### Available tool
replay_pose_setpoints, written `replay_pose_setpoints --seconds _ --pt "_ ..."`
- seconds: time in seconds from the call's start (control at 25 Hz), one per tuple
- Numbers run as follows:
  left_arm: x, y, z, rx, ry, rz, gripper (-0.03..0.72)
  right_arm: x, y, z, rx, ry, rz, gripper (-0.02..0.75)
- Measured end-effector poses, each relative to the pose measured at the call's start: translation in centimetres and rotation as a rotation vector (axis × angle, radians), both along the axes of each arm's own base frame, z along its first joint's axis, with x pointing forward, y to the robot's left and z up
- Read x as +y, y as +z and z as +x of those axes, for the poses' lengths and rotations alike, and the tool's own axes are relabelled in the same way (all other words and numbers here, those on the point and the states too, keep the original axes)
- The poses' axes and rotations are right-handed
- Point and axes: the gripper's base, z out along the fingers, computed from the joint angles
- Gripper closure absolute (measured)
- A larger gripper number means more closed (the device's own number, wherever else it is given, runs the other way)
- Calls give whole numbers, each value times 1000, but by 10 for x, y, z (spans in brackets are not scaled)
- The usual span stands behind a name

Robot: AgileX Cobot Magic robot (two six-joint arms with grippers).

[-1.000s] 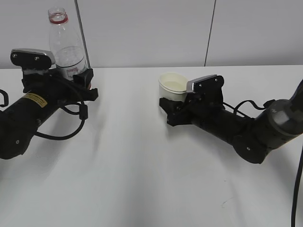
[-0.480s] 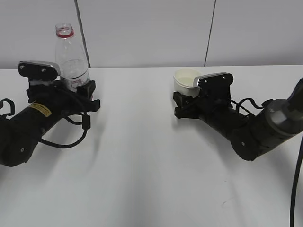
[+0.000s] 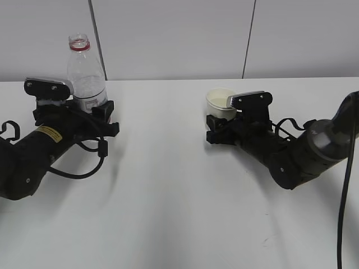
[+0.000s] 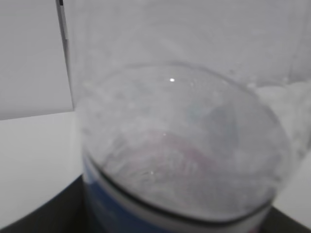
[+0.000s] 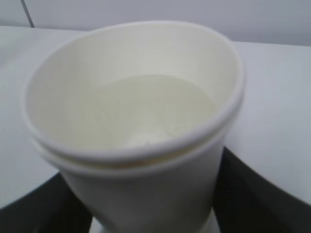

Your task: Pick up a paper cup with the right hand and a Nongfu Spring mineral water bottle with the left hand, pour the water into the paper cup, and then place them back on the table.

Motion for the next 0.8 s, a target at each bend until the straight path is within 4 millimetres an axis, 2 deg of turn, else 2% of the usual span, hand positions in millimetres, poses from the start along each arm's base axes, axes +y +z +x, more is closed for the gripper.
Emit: replay_pose_setpoints --seconds 0.8 --pt "0 0 0 0 0 0 291 -2 -9 0 -7 -11 5 245"
